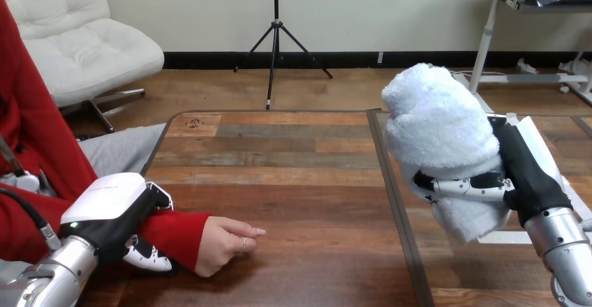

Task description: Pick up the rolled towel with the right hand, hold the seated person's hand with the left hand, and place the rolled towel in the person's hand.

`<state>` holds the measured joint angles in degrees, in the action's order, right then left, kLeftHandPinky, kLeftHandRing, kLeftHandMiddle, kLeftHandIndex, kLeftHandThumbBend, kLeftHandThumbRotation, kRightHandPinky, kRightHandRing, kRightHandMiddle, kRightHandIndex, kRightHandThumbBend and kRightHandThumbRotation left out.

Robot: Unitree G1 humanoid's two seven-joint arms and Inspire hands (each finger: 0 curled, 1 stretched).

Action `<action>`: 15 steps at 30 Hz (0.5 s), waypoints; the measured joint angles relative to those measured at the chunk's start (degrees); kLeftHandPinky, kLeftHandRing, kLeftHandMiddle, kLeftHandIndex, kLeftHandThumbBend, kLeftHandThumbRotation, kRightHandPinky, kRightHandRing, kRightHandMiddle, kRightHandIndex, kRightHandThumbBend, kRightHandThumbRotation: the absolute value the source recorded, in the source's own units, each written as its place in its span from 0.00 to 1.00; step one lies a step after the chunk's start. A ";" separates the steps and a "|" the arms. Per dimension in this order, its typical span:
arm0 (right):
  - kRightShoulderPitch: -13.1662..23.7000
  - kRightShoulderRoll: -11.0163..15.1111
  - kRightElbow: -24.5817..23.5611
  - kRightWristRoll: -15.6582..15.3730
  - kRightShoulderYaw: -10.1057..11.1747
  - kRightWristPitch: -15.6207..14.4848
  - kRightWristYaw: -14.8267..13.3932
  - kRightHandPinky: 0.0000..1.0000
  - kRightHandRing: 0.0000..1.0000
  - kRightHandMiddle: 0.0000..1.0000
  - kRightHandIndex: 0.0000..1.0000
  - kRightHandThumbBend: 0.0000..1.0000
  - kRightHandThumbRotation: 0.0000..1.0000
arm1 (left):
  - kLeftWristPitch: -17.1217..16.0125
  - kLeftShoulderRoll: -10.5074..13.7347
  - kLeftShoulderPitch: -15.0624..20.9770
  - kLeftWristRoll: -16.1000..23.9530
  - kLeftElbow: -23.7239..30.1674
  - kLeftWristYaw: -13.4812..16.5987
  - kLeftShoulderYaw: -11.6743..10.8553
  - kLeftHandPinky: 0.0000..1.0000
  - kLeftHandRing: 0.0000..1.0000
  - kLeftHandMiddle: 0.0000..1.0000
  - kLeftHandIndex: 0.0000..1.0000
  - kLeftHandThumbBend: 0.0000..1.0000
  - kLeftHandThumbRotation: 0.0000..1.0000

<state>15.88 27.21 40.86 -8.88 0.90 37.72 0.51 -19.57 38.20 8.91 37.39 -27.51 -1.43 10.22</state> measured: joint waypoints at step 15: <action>0.00 -0.02 0.00 0.22 0.09 0.00 0.06 0.19 0.25 0.34 0.44 0.73 0.00 | 0.05 -0.19 -0.01 -1.08 -0.05 -0.33 0.00 0.25 0.29 0.33 0.32 0.80 0.00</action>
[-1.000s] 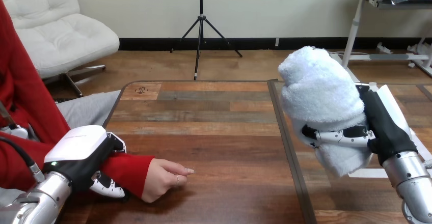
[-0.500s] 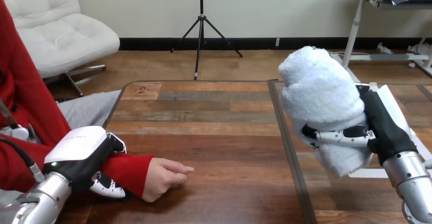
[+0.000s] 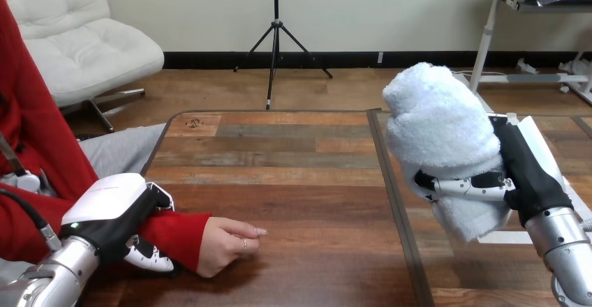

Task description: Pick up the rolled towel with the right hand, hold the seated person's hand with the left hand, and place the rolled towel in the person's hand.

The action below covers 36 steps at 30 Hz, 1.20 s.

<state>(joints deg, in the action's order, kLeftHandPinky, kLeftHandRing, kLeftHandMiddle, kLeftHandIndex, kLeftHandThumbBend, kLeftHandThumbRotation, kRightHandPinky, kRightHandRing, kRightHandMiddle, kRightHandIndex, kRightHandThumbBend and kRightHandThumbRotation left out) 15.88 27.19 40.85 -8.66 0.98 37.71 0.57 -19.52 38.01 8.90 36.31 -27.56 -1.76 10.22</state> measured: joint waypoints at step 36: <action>0.00 -1.45 -0.27 -0.83 -0.03 -0.91 -1.43 0.25 0.30 0.38 0.44 0.70 0.00 | -0.69 0.10 -2.19 -2.62 5.29 -0.36 -1.87 0.25 0.30 0.35 0.34 0.85 0.00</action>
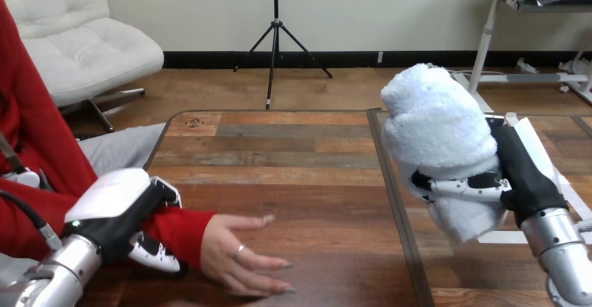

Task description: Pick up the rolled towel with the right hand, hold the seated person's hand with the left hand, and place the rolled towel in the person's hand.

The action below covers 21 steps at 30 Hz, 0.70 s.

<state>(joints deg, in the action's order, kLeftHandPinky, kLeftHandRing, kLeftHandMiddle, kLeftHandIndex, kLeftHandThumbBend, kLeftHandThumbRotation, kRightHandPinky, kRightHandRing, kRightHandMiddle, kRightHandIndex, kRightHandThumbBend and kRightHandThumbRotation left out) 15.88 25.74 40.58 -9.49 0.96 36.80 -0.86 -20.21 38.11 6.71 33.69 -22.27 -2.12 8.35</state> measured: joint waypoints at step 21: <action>0.00 -4.47 0.59 -3.99 -0.48 1.50 -5.66 0.26 0.31 0.37 0.45 0.70 0.00 | 0.09 0.18 0.18 -1.91 5.35 -0.56 -3.36 0.27 0.32 0.37 0.36 0.81 0.00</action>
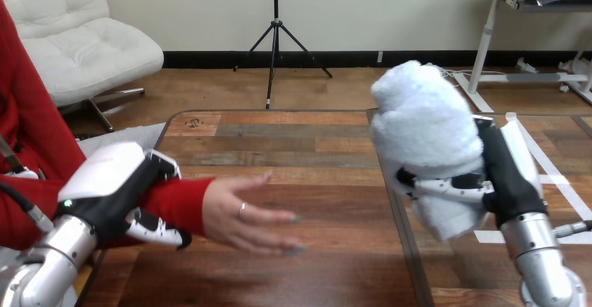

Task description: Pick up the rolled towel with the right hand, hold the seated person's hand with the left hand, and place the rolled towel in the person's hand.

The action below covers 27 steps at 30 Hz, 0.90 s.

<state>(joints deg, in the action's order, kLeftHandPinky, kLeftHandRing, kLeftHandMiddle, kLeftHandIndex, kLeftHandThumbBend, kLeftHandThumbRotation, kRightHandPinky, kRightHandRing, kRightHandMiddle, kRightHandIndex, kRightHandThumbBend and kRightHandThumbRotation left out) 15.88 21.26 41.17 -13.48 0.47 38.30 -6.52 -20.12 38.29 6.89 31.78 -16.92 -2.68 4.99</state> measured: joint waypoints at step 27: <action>0.00 -3.51 2.73 -1.95 -0.71 0.91 -0.88 0.26 0.30 0.37 0.44 0.69 0.00 | 0.17 0.02 1.28 0.00 0.92 -0.25 -1.26 0.29 0.34 0.38 0.37 0.82 0.00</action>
<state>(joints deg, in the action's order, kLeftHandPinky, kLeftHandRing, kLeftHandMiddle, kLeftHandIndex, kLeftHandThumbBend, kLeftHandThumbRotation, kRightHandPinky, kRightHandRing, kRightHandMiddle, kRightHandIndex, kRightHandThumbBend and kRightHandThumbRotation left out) 15.88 17.75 43.90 -15.43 -0.24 39.21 -7.40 -19.94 38.31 8.17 31.78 -16.00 -2.93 3.73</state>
